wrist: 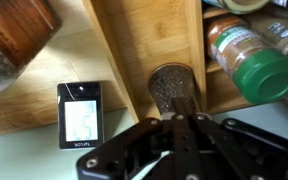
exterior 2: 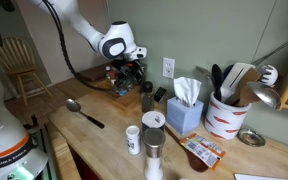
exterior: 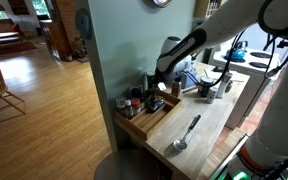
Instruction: Place the container of black pepper in the wooden box
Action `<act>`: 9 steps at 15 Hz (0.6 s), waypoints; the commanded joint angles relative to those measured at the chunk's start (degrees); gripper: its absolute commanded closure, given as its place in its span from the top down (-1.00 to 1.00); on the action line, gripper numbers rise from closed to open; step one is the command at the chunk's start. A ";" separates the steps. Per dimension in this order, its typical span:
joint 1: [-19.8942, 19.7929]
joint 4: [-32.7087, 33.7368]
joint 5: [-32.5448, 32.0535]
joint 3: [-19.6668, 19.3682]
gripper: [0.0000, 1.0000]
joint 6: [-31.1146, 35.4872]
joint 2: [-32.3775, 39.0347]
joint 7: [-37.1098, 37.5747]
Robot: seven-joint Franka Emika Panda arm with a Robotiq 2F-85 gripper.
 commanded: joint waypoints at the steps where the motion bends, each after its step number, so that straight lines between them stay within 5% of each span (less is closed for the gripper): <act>1: -0.71 -3.11 1.05 0.13 -1.00 -1.42 -2.11 -4.45; 6: -2.32 -6.50 -2.83 -2.28 -1.00 -3.99 -6.62 -7.61; 9: -3.66 -6.88 2.49 -3.33 -1.00 -9.02 -11.89 -19.63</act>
